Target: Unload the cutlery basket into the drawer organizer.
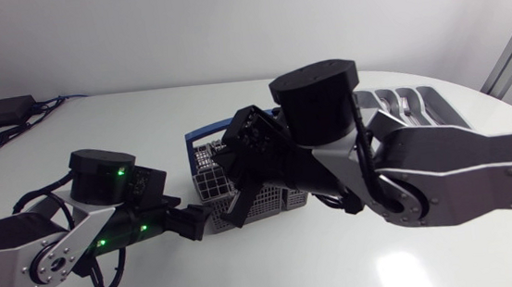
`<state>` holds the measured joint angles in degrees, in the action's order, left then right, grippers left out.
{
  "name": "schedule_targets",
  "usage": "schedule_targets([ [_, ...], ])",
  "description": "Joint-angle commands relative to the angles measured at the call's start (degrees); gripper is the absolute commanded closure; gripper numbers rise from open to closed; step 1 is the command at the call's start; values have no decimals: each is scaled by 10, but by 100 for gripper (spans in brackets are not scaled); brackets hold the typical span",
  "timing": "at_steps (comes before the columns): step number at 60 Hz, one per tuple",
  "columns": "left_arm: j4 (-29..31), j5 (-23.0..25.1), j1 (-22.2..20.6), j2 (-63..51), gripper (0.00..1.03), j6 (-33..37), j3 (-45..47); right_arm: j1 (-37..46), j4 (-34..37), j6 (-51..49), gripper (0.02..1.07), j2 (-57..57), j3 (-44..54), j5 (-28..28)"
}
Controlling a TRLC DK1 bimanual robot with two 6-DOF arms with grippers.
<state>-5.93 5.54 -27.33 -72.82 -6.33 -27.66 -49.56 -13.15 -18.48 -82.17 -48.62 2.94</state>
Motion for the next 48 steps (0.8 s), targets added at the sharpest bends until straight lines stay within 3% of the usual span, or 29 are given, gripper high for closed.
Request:
schedule_targets([
  [1, -6, -3, 1, -9, 5, 8, 13, -4, 13, -1, 101, 20, 5, -3],
  [27, -1, -5, -1, -15, 5, 6, 8, 1, 62, 47, 101, 53, -11, 42],
  [48, 87, -7, -12, 58, 5, -18, -40, 120, 250, 71, 101, 163, -51, 124],
])
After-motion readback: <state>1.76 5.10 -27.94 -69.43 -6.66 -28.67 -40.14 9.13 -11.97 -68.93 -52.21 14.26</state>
